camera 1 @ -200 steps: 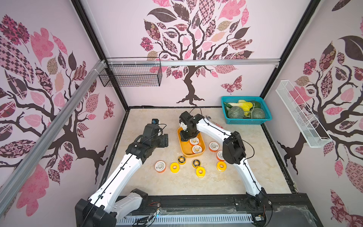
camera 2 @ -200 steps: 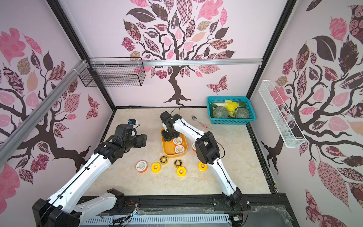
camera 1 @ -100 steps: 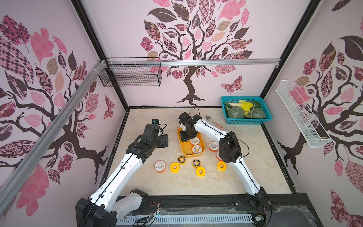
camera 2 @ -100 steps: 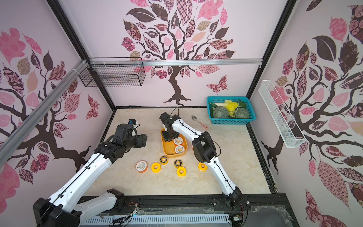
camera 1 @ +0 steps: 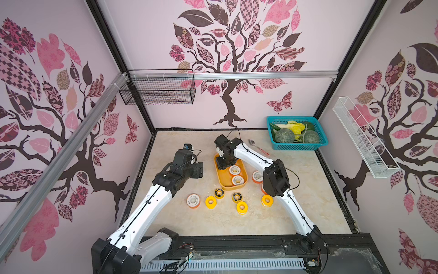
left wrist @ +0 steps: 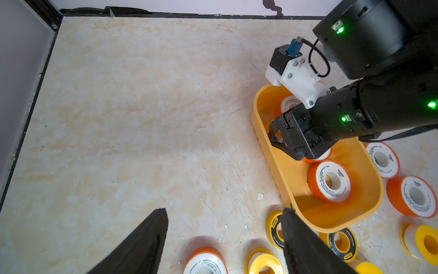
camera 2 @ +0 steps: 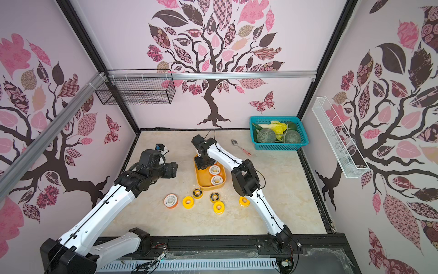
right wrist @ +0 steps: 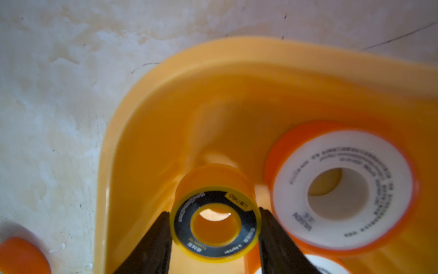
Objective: Put the sealing tape into the storage box
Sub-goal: Place the sealing tape in the storage box.
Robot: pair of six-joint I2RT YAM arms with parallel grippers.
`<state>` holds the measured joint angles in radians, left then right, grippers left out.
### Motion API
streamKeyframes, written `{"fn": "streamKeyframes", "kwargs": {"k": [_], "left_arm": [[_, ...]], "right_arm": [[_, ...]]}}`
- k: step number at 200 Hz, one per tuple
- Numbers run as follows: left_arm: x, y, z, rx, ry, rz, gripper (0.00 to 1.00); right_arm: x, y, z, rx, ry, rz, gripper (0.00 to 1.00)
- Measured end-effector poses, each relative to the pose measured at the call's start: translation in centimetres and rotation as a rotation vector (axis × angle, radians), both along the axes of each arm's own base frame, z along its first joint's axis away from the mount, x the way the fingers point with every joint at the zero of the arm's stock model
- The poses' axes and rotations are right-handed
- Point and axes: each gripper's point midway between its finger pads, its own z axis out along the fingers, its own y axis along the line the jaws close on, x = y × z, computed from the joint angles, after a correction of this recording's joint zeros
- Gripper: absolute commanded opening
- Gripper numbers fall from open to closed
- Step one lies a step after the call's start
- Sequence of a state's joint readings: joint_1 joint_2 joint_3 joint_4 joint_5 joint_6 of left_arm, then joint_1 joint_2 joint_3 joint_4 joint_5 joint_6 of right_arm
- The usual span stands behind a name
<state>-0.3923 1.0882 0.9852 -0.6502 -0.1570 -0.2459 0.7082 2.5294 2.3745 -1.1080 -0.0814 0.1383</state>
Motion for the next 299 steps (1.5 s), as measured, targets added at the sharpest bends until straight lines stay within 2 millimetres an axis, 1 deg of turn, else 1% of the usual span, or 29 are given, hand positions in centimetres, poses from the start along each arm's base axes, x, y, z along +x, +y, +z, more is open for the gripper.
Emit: {"fn": "streamKeyframes", "kwargs": {"k": [28,80,144,168,206,244,285,299], "left_arm": [[0.0,0.0,0.0,0.001,0.002,0.0,0.81],[0.0,0.0,-0.1,0.001,0.003,0.0,0.81],[0.0,0.0,-0.2,0.003,0.008,0.0,0.81],[0.0,0.0,-0.3,0.004,0.01,0.0,0.81],[-0.1,0.0,-0.3,0.005,0.013,0.0,0.81],[-0.1,0.0,-0.3,0.005,0.013,0.0,0.81],[-0.1,0.0,-0.3,0.005,0.013,0.0,0.81],[-0.1,0.0,-0.3,0.005,0.013,0.0,0.81]], "right_arm": [[0.1,0.0,-0.8,-0.007,0.008,-0.003,0.56],[0.4,0.3,-0.1,0.007,-0.006,-0.007,0.57],[0.5,0.1,-0.1,-0.004,-0.016,-0.009,0.58],[0.8,0.1,0.2,-0.005,-0.031,-0.007,0.59],[1.1,0.2,0.5,-0.004,-0.047,-0.003,0.63],[1.6,0.2,1.1,-0.004,-0.072,-0.007,0.71],[1.9,0.1,1.3,-0.011,-0.087,-0.01,0.72],[1.9,0.2,1.4,-0.01,-0.089,-0.009,0.7]]}}
